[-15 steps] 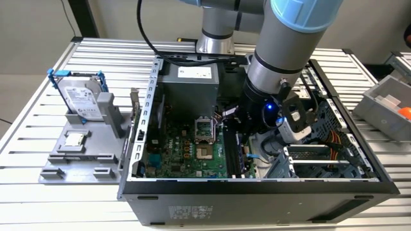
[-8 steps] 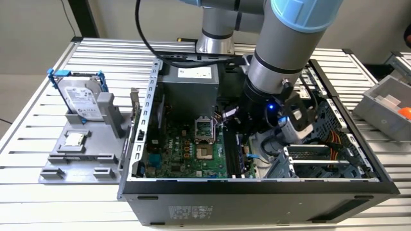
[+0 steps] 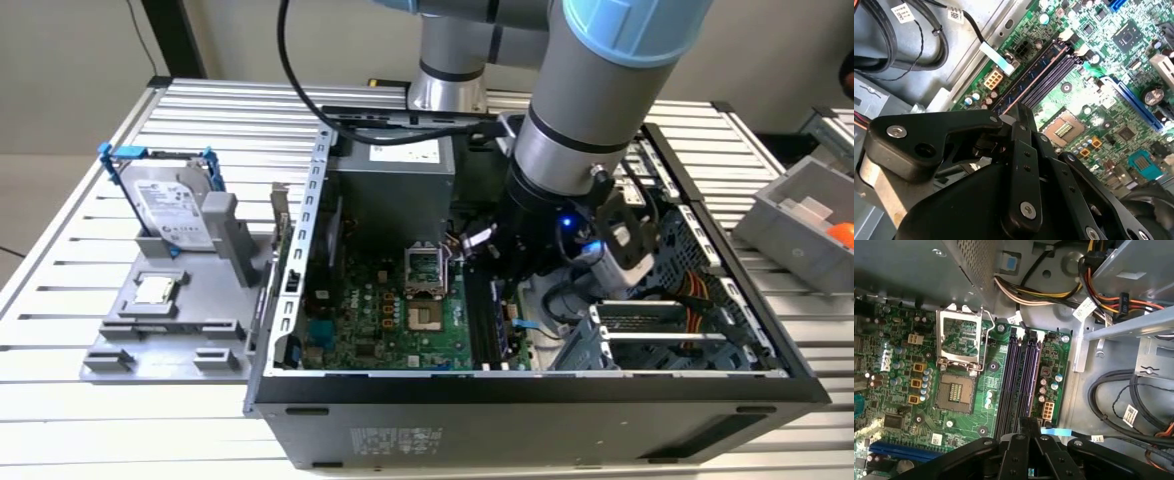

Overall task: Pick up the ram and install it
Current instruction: 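Insert the ram into the slot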

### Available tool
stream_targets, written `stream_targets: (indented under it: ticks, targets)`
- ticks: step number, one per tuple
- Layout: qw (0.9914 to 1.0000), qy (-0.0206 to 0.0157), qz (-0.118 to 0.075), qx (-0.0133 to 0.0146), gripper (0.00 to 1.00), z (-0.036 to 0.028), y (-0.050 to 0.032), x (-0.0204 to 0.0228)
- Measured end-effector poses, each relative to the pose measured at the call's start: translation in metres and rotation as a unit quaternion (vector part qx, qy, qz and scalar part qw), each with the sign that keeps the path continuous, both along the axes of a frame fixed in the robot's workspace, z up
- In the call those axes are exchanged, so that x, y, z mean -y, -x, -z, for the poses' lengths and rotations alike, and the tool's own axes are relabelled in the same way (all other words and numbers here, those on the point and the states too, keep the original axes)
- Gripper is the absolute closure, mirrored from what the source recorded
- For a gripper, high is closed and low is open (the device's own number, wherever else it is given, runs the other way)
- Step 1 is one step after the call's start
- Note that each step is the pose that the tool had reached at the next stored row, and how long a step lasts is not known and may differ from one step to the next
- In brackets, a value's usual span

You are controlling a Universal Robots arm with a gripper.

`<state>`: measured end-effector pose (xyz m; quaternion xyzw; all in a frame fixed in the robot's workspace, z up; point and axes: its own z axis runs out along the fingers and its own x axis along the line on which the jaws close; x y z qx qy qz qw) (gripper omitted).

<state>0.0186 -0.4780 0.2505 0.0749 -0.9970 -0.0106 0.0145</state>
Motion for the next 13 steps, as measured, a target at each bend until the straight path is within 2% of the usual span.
stream_targets:
  ticks: [4, 5, 6, 13]
  targets:
    - [0.9999, 0.0, -0.014, 0.0, 1.0, 0.0, 0.0, 0.0]
    - [0.99966, 0.0, -0.026, 0.0, 1.0, 0.0, 0.0, 0.0]
    - [0.99955, 0.0, -0.03, 0.0, 1.0, 0.0, -0.0001, 0.0]
    - [0.99905, -0.0002, -0.044, 0.0, 1.0, 0.0, -0.001, -0.0001]
